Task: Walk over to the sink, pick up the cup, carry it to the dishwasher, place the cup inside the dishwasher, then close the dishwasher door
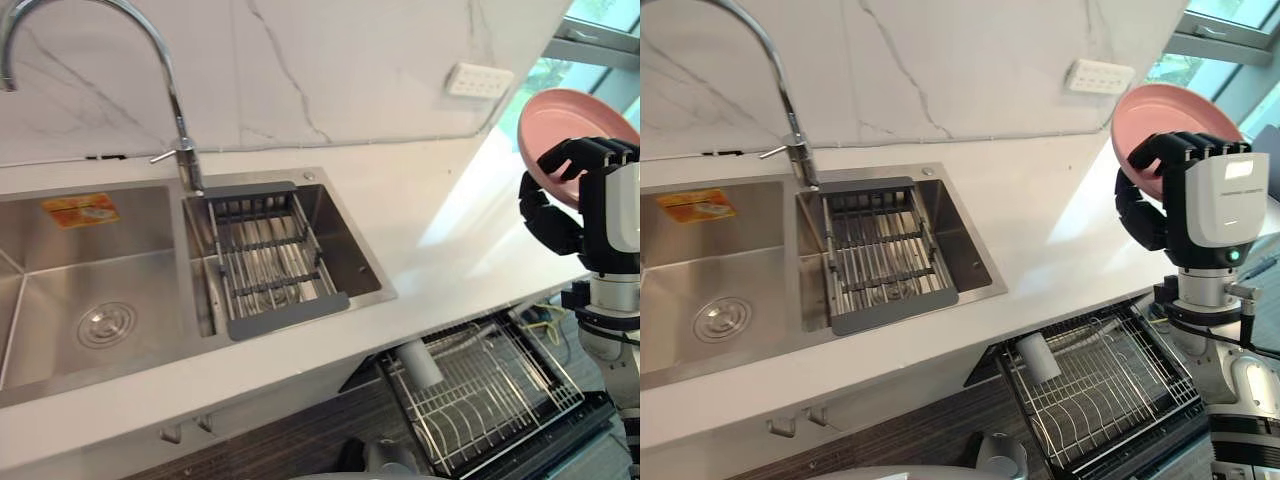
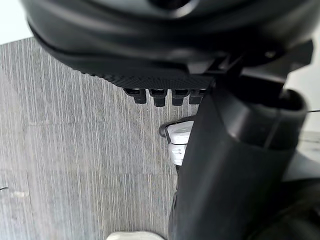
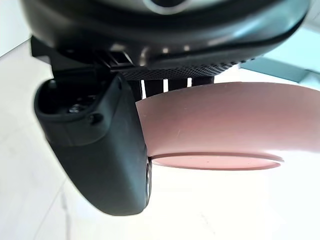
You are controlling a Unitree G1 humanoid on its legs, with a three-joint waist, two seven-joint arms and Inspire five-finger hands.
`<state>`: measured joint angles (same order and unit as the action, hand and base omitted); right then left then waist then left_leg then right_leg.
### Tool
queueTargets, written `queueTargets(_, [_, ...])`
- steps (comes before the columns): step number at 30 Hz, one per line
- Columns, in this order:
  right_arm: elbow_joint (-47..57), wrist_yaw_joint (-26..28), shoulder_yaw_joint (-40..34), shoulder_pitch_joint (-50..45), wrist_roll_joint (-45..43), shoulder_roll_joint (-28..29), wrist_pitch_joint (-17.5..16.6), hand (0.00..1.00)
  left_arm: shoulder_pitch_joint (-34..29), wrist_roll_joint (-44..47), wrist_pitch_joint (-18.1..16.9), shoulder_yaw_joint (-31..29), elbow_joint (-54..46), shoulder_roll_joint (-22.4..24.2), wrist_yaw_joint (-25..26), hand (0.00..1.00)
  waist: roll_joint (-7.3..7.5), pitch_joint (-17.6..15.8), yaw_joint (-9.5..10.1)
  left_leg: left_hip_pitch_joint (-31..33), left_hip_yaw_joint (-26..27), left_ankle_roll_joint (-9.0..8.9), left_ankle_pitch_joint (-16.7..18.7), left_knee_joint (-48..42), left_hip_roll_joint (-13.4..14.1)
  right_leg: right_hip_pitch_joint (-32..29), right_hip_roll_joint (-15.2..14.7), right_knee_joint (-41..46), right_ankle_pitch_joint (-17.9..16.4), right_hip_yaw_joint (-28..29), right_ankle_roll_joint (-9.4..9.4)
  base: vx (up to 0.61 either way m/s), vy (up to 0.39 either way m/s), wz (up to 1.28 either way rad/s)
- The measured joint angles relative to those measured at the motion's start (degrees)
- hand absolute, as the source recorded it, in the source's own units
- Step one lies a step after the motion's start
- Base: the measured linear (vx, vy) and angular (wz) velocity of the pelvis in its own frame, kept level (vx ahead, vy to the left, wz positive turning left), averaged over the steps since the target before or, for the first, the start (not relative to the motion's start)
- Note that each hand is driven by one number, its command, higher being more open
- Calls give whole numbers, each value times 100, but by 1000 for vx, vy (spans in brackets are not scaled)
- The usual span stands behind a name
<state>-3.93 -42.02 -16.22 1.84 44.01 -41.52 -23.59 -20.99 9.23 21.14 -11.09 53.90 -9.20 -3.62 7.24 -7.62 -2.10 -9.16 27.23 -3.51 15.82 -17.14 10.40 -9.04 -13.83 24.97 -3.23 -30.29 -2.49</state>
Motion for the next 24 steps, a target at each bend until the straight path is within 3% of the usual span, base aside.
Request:
queueTargets(1, [-135,0,5,51,-25,256,46,0,43,57,23,-62,-2,-50,-9,100,126,-20,106,264,-170,279,75,127,-249,34,162,-830,341,341,75,-108,-2,-77])
queueTargets(2, [-222,-1,0,114,-77,413,84,0,63,87,22,-95,5,-22,2,100,71,36,183,366,-334,373,-37,652,-450,195,373,-1466,575,564,257,-165,18,-112])
queueTargets(3, [-331,30,-5,252,-191,534,203,0,77,158,4,-148,-45,83,84,100,-40,-42,290,394,-190,276,-732,1065,-489,117,354,-743,-43,422,233,-80,-17,-88])
queueTargets(4, [-380,30,-11,181,-228,663,230,0,103,173,30,-148,-33,77,167,100,-1,-17,283,504,-86,267,-776,929,-489,255,232,-608,-320,425,430,-37,-76,-74])
queueTargets(6, [-420,137,-10,124,-224,845,220,0,139,286,36,-145,-69,59,217,100,-21,-54,280,644,-9,217,-726,738,-406,674,390,-1471,-119,446,634,-42,-148,-30])
queueTargets(8, [-398,325,-10,-126,-225,992,215,0,114,284,85,-88,-219,98,245,100,-159,-52,267,703,19,159,-746,672,-251,987,724,-2305,346,468,553,-114,-128,-23])
queueTargets(11, [-337,661,-163,-703,-214,1343,213,0,77,282,116,-85,-226,163,251,100,-282,-58,216,728,6,93,-826,740,-203,1119,885,-2746,584,455,464,-110,-45,-4])
queueTargets(13, [-333,747,-228,-810,-203,1494,223,0,73,280,111,-85,-237,200,250,100,-354,-91,181,740,-15,100,-864,756,-213,1144,894,-2822,638,434,452,-74,6,7])
queueTargets(16, [-334,860,-484,-1101,-160,1911,338,0,66,235,103,-55,-312,390,274,100,-696,-146,99,735,-158,140,-936,848,-294,1232,865,-2913,714,296,461,-73,48,21])
queueTargets(19, [-371,857,-670,-1379,-81,2321,541,0,6,77,121,-9,-449,526,299,100,-915,-155,72,690,-340,165,-1039,1043,-378,1343,838,-2975,737,104,468,-40,61,32])
queueTargets(24, [-479,852,-725,-1639,20,2806,765,0,-9,-105,123,-15,-456,586,136,100,-989,-177,63,628,-459,163,-1211,1321,-442,1380,831,-2976,719,-29,472,-29,48,16])
